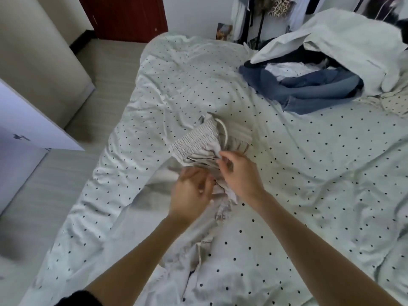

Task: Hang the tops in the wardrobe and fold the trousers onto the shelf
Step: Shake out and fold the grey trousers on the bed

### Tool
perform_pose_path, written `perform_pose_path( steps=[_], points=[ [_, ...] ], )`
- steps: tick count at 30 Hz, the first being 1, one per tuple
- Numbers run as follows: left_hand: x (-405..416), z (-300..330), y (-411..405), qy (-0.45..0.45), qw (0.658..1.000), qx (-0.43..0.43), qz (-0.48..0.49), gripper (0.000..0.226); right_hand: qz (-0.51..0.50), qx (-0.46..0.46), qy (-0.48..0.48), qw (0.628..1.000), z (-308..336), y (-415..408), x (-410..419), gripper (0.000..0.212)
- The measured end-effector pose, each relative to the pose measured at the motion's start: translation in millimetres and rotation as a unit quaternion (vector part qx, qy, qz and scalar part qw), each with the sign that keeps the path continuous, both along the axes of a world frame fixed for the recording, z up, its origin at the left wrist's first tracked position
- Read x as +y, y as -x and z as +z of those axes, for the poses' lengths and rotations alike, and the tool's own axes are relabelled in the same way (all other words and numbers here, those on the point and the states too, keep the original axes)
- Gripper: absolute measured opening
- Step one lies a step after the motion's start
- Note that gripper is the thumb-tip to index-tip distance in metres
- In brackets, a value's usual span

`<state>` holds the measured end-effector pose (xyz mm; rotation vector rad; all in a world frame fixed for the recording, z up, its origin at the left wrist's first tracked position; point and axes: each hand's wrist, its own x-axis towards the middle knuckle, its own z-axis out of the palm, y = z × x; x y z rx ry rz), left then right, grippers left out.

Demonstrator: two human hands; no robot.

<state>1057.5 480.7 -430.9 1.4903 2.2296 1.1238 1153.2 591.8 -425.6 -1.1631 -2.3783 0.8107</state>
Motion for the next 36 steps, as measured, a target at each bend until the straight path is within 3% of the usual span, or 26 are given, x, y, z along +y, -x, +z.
perform_pose_path(
  steps=[1, 3, 5, 7, 8, 9, 11, 13, 16, 18, 19, 20, 21, 22, 23, 25, 27, 30, 32, 36],
  points=[
    [-1.9, 3.1, 11.7, -0.007, 0.989, -0.094, 0.110, 0.034, 0.010, -0.025, 0.008, 1.000, -2.1, 4.9, 0.3, 0.030],
    [6.5, 6.6, 39.2, 0.090, 0.935, -0.250, 0.233, 0.039, 0.026, -0.050, 0.041, 0.998, -6.3, 8.8, 1.9, 0.034],
    [21.9, 9.1, 59.6, 0.163, 0.869, -0.385, 0.265, 0.044, 0.043, -0.041, 0.084, 0.995, -8.0, 8.6, 0.5, 0.036],
    [37.5, 10.3, 71.7, 0.141, 0.818, -0.468, 0.302, 0.035, 0.046, -0.035, 0.095, 0.994, -7.7, 5.9, -0.5, 0.035],
    [42.5, 12.6, 73.3, 0.109, 0.811, -0.474, 0.325, 0.029, 0.040, -0.031, 0.097, 0.994, -7.5, 4.4, -1.2, 0.034],
    [47.0, 18.1, 73.5, 0.077, 0.819, -0.454, 0.342, 0.025, 0.030, -0.024, 0.100, 0.994, -5.7, 2.5, 0.3, 0.033],
    [59.5, 37.2, 71.6, -0.009, 0.868, -0.350, 0.352, 0.019, -0.012, 0.010, 0.124, 0.992, 2.5, -3.3, 8.4, 0.029],
    [78.3, 72.8, 66.5, -0.107, 0.931, -0.195, 0.289, 0.019, -0.075, 0.060, 0.172, 0.980, 14.5, -11.0, 21.4, 0.030],
    [117.9, 106.2, 52.0, -0.144, 0.971, 0.012, 0.189, 0.016, -0.158, 0.108, 0.242, 0.951, 23.4, -26.5, 40.8, 0.032],
    [138.6, 104.0, 34.7, -0.060, 0.989, 0.095, 0.100, 0.020, -0.191, 0.123, 0.280, 0.933, 21.0, -36.4, 47.1, 0.031],
    [144.7, 94.3, 23.1, 0.027, 0.994, 0.105, 0.025, 0.024, -0.210, 0.136, 0.297, 0.921, 19.2, -41.1, 49.3, 0.031],
    [146.1, 78.3, 10.8, 0.145, 0.980, 0.117, -0.071, 0.033, -0.230, 0.147, 0.314, 0.909, 16.7, -45.9, 49.7, 0.030],
    [143.2, 62.1, -0.1, 0.270, 0.939, 0.127, -0.171, 0.044, -0.250, 0.156, 0.329, 0.897, 14.5, -50.6, 49.4, 0.031],
    [137.4, 47.0, -7.0, 0.357, 0.895, 0.123, -0.237, 0.049, -0.262, 0.156, 0.341, 0.889, 11.0, -55.0, 49.1, 0.034],
    [130.1, 35.1, -10.2, 0.389, 0.875, 0.105, -0.269, 0.049, -0.268, 0.149, 0.353, 0.884, 7.7, -58.7, 48.7, 0.035],
    [112.9, 24.6, -7.4, 0.330, 0.916, 0.024, -0.228, 0.046, -0.261, 0.127, 0.378, 0.879, 0.1, -63.2, 48.3, 0.032],
    [98.9, 19.6, 0.3, 0.260, 0.957, 0.039, -0.120, 0.051, -0.236, 0.096, 0.382, 0.888, -4.0, -58.5, 48.6, 0.034],
    [73.6, 11.6, 0.7, 0.273, 0.935, 0.210, -0.082, 0.072, -0.217, 0.099, 0.363, 0.901, -1.5, -25.9, 56.3, 0.056],
    [59.8, 3.5, -6.1, 0.291, 0.926, 0.236, -0.057, 0.073, -0.227, 0.099, 0.372, 0.895, 2.4, 0.5, 63.6, 0.060],
    [42.6, -11.5, -11.2, 0.297, 0.918, 0.264, 0.021, 0.076, -0.263, 0.072, 0.371, 0.888, 6.6, 31.5, 85.0, 0.042]
  ],
)
